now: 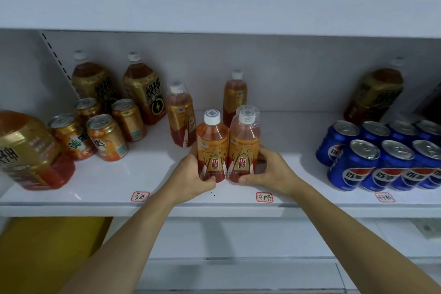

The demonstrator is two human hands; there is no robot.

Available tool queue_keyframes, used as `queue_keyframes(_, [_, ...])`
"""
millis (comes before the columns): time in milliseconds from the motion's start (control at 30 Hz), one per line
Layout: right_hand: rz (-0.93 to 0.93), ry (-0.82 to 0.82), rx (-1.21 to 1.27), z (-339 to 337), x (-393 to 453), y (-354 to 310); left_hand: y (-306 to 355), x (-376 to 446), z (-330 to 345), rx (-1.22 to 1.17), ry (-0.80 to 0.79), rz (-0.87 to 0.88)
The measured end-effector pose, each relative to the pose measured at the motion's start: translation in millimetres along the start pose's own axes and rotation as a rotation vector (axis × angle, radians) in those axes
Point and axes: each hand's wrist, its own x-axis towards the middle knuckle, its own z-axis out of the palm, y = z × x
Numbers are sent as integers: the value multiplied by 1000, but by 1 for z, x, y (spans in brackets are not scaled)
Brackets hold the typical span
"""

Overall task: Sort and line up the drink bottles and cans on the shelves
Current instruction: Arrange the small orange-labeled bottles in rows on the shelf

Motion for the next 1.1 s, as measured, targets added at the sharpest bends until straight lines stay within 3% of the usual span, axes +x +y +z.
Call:
queue_keyframes(100, [-10,-73,-63,-9,-3,-3,-2,-2,-8,58,-80,-11])
queue_keyframes(200, [33,-280,-252,-39,9,-8,-7,-2,-36,266,-201,17])
queue_keyframes(267, [75,-302,-393,-63,33,-20,-7,6,-61,365,-175,-3])
queue_keyframes(333, [61,-134,-503,-77,63,-39,-3,20,-83,373,-8,-23])
queue_keyframes(400, [49,49,-457,-84,99,-58,7,33,-96,284,270,-34])
queue_keyframes(467, [49,97,-340,-83,133,-73,15,46,-96,127,504,-54])
queue_keyframes(567, [50,63,-292,-75,171,-80,18,66,-83,-110,625,75])
queue_keyframes(833, [7,115,-347,-80,165,-73,2,107,-61,-91,510,-122])
queue_keyframes(1000, [41,89,-530,-104,118,-69,-14,120,-74,-236,197,-75])
queue_keyframes(1100, [54,83,-546,-110,92,-68,-13,121,-74,-339,92,-32])
